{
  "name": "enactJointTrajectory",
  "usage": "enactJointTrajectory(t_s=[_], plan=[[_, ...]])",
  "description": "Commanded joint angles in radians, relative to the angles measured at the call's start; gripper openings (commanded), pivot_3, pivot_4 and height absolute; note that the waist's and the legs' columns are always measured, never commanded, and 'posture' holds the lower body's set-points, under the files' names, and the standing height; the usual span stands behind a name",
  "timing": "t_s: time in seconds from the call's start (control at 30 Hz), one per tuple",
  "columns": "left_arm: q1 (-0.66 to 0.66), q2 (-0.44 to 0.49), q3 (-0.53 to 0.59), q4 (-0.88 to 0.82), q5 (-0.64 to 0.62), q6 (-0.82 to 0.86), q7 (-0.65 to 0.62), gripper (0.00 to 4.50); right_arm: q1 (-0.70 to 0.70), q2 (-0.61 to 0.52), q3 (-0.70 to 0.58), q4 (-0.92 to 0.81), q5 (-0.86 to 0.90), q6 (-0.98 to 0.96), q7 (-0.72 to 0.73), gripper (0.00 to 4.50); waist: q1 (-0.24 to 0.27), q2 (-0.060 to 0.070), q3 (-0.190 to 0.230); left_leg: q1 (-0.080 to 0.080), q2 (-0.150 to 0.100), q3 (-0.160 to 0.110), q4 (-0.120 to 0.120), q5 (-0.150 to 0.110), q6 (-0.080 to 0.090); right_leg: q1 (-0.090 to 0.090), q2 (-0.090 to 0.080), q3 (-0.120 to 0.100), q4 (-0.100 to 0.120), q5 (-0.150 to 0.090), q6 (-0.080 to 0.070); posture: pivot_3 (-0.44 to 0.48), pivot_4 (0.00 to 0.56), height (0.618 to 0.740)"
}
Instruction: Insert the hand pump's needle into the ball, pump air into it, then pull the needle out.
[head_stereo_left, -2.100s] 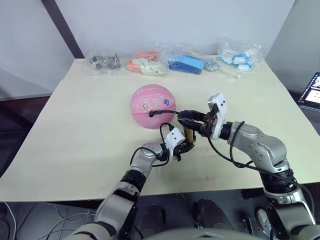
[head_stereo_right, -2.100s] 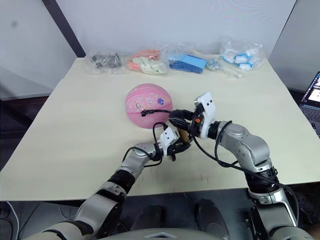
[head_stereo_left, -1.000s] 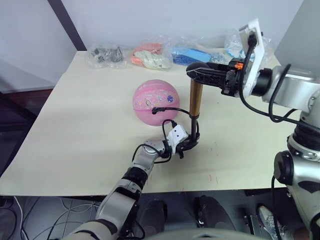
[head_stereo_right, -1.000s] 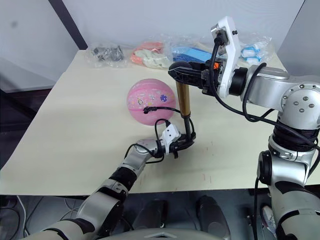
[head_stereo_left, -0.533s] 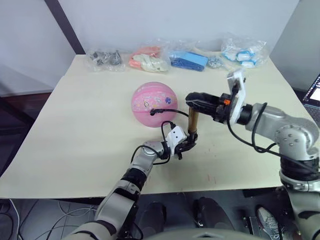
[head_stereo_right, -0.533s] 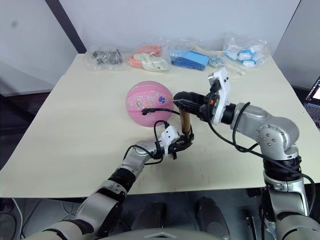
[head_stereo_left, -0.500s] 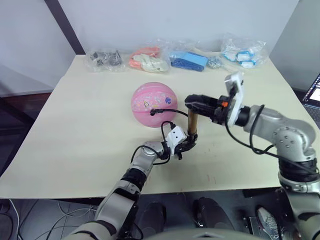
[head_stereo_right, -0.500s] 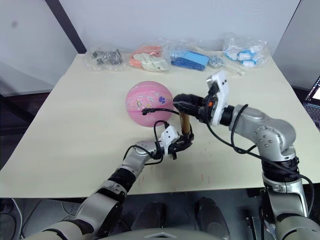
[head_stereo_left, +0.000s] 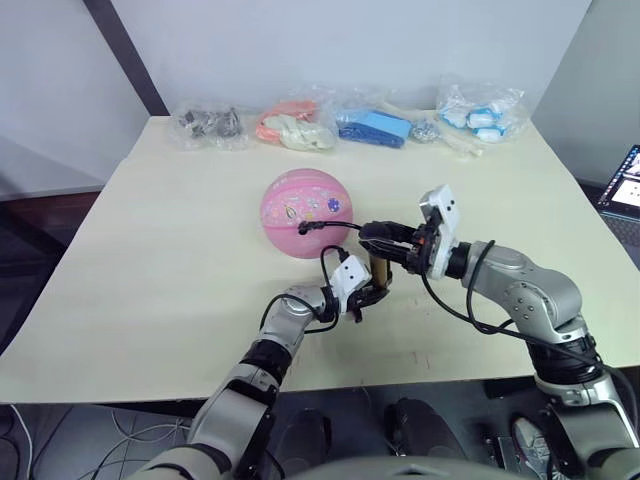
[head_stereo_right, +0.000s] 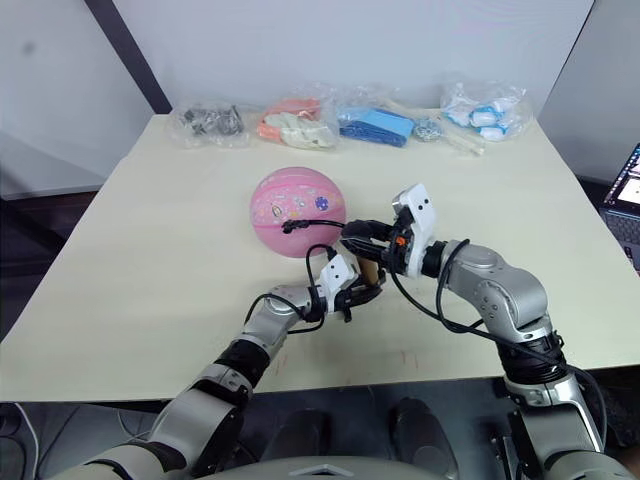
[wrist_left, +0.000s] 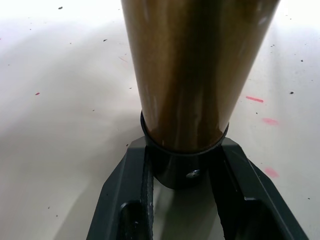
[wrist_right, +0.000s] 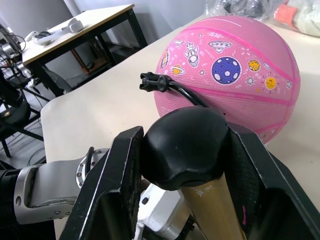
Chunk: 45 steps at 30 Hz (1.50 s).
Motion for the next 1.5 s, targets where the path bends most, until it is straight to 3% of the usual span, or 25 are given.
enactJointTrajectory(t_s=[0.03, 0.37, 0.73, 1.0, 1.5], plan=[[0.055, 0.017, -0.021, 0.060, 0.038, 0.064, -0.004, 1.06, 0.012, -0.028, 0.002, -0.023, 0.045, 0.137, -0.006, 1.77, 0.001, 0.001, 0.001, 0.000, 0.000, 0.000, 0.000, 0.000, 0.000, 0.000, 0.000, 0.000, 0.000, 0.000, 0.000, 0.000, 0.150, 0.740], [0.072, 0.017, -0.024, 0.048, 0.040, 0.065, -0.008, 1.06, -0.315, -0.073, -0.343, -0.136, 0.403, 0.395, -0.175, 1.77, 0.018, 0.009, 0.019, -0.009, -0.001, -0.001, 0.000, 0.000, 0.000, -0.006, -0.001, -0.001, -0.003, 0.001, 0.000, 0.000, 0.150, 0.740], [0.074, 0.011, -0.030, 0.058, 0.044, 0.059, -0.015, 1.06, -0.485, -0.177, -0.436, -0.109, 0.670, 0.465, -0.348, 1.77, 0.018, 0.008, 0.021, -0.012, -0.001, -0.001, 0.000, 0.000, 0.000, -0.006, -0.003, -0.003, -0.005, 0.001, -0.001, 0.000, 0.150, 0.740], [0.076, 0.012, -0.031, 0.051, 0.045, 0.059, -0.018, 1.06, -0.381, -0.200, -0.384, -0.127, 0.676, 0.442, -0.355, 1.77, 0.021, 0.008, 0.020, -0.017, -0.002, -0.002, 0.001, 0.000, 0.000, -0.010, -0.003, -0.004, -0.006, 0.003, -0.003, 0.000, 0.150, 0.740], [0.098, 0.019, -0.038, 0.004, 0.052, 0.072, -0.025, 1.06, -0.029, -0.186, -0.158, -0.144, 0.425, 0.278, -0.214, 1.76, 0.017, 0.006, 0.013, -0.006, 0.000, -0.001, 0.000, 0.000, 0.000, -0.001, -0.001, -0.002, -0.005, 0.000, 0.000, 0.000, 0.150, 0.740]])
